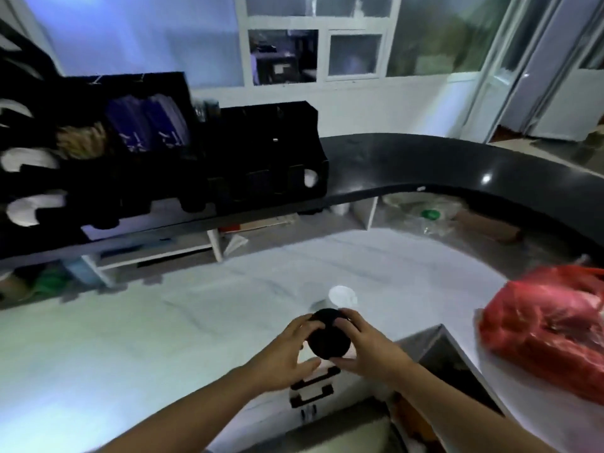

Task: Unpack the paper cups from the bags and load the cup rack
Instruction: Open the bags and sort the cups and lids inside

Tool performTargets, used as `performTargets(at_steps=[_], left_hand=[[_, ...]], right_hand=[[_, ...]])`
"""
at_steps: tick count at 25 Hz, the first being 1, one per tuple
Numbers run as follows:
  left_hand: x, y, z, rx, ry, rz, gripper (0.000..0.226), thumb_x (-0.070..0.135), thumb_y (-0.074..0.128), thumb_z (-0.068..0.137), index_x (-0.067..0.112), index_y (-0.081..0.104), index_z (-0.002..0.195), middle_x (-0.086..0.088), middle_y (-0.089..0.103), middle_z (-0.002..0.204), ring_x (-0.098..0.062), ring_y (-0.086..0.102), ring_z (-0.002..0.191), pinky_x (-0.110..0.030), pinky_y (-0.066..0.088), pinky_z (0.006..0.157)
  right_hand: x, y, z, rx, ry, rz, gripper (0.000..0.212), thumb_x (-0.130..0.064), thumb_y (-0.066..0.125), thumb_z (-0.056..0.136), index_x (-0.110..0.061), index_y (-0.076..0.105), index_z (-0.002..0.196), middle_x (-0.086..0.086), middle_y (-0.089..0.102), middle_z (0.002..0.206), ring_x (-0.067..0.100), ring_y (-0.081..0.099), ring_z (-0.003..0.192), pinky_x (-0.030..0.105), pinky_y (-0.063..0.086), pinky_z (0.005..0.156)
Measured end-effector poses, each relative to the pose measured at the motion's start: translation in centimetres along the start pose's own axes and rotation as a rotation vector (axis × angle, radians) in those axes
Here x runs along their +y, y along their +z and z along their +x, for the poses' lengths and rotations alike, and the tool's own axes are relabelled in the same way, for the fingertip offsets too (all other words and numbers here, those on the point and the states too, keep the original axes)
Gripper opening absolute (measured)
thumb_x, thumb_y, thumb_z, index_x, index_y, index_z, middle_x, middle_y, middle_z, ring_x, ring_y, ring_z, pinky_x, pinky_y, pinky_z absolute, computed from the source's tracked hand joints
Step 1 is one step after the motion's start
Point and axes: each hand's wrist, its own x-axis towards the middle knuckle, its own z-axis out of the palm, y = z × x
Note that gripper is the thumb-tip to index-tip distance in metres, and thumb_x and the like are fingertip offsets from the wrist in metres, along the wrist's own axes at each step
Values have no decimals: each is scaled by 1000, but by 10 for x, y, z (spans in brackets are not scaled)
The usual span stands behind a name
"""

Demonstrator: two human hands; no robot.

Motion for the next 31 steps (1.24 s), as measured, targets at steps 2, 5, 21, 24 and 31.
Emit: performTargets(at_steps=[2,5,21,24,31], left_hand=[[-34,-4,-15,44,-31,73,69,45,65,91,44,25,147,18,11,159,-8,46,132,-26,43,109],[-76,0,-18,120,-100,124,69,37,68,93,40,27,147,16,3,161,-9,47,131,-19,41,109],[-154,36,64,100,-326,339,66,48,54,86,25,38,146,-12,43,149,-34,54,124,-43,53,97],[-154,26,66,19,-319,452,69,50,58,88,30,30,148,-10,36,155,-33,50,128,-43,48,103],[-123,-10,74,42,-153,583,55,53,36,93,24,53,136,-1,51,143,-25,52,125,-37,46,101]], right_hand=[[-6,24,31,-77,-38,19,70,-61,64,86,-26,38,141,-1,33,151,19,55,122,28,52,98],[-9,51,67,-150,-69,54,69,-62,62,87,-26,39,142,-3,33,150,17,51,125,28,48,103],[61,131,130,-357,102,-44,67,-39,62,93,-21,32,150,17,36,150,42,42,131,48,44,107],[70,125,129,-354,73,-129,68,-33,66,92,-24,27,147,24,36,152,47,43,133,53,43,108],[36,69,117,-186,99,-201,41,-32,56,94,-11,56,130,16,58,130,35,62,110,43,53,92]])
